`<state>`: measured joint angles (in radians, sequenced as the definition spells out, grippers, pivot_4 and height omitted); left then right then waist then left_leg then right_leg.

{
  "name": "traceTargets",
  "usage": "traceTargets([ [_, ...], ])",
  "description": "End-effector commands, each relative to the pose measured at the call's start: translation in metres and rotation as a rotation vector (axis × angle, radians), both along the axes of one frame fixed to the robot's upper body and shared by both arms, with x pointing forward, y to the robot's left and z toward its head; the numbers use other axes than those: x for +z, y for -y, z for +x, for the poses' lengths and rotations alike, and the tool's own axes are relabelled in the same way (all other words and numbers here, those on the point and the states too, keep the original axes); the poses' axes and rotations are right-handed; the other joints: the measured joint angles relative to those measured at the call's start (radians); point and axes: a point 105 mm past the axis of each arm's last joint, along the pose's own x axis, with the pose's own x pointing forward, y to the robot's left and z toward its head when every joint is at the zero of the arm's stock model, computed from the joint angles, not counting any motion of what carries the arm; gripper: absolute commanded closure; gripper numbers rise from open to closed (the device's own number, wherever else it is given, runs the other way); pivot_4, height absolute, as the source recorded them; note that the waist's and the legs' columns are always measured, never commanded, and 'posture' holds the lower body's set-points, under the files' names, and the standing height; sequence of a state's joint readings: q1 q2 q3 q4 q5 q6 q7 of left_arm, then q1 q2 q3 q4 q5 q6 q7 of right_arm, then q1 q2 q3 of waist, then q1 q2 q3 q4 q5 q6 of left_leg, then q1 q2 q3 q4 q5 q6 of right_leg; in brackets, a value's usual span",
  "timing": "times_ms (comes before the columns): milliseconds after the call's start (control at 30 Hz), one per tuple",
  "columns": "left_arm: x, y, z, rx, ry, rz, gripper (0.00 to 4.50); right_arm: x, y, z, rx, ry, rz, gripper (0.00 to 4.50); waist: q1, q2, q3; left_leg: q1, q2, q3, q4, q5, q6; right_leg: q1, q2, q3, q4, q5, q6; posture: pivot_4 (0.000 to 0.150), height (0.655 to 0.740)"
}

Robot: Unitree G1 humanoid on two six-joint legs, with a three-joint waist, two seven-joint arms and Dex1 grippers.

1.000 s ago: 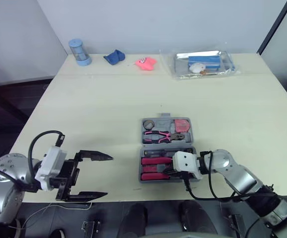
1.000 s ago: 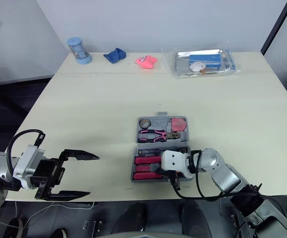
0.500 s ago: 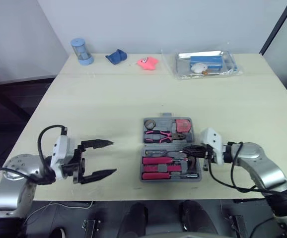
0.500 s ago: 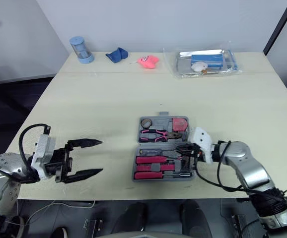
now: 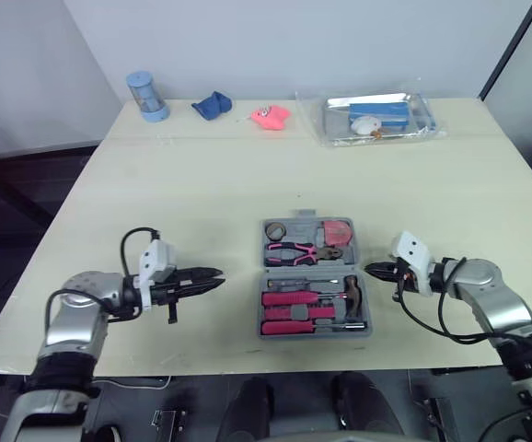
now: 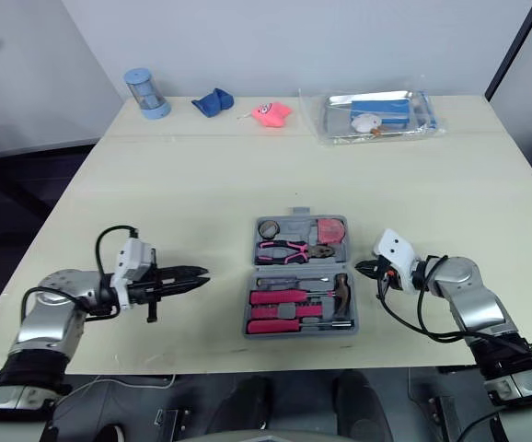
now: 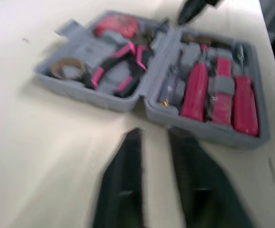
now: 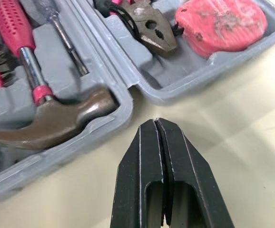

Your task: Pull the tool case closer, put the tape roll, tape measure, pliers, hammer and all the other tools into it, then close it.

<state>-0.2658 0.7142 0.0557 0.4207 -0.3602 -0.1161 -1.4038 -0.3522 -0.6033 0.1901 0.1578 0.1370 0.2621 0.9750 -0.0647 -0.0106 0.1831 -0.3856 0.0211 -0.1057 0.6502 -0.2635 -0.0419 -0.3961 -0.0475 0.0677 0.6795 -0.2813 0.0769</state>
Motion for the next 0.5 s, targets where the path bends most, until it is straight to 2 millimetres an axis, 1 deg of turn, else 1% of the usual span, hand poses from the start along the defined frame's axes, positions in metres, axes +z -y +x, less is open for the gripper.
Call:
traceTargets([
  [33,-0.004,0.004,0.008,-0.015,0.015,0.024,4.4,0.001,-0.004,0.002,0.036,0.023,-0.014,4.5,0.0,0.0,0.0,0.0,0.0,0.0,0.0,0.0,0.0,0.0,0.0,0.0,0.0,0.0,0.0,0.15,0.74],
  [167,-0.012,0.01,0.016,-0.021,0.01,0.03,4.4,-0.003,-0.007,0.003,0.049,0.018,-0.018,4.5,0.0,0.0,0.0,0.0,0.0,0.0,0.0,0.0,0.0,0.0,0.0,0.0,0.0,0.0,0.0,0.15,0.74],
  [500,-0.029,0.018,0.024,-0.019,-0.024,0.042,4.4,-0.009,-0.014,0.004,0.067,0.026,-0.037,4.5,-0.003,0.0,0.0,0.0,0.0,0.0,0.001,0.0,0.0,0.0,0.0,0.0,0.0,0.0,0.0,0.15,0.74],
])
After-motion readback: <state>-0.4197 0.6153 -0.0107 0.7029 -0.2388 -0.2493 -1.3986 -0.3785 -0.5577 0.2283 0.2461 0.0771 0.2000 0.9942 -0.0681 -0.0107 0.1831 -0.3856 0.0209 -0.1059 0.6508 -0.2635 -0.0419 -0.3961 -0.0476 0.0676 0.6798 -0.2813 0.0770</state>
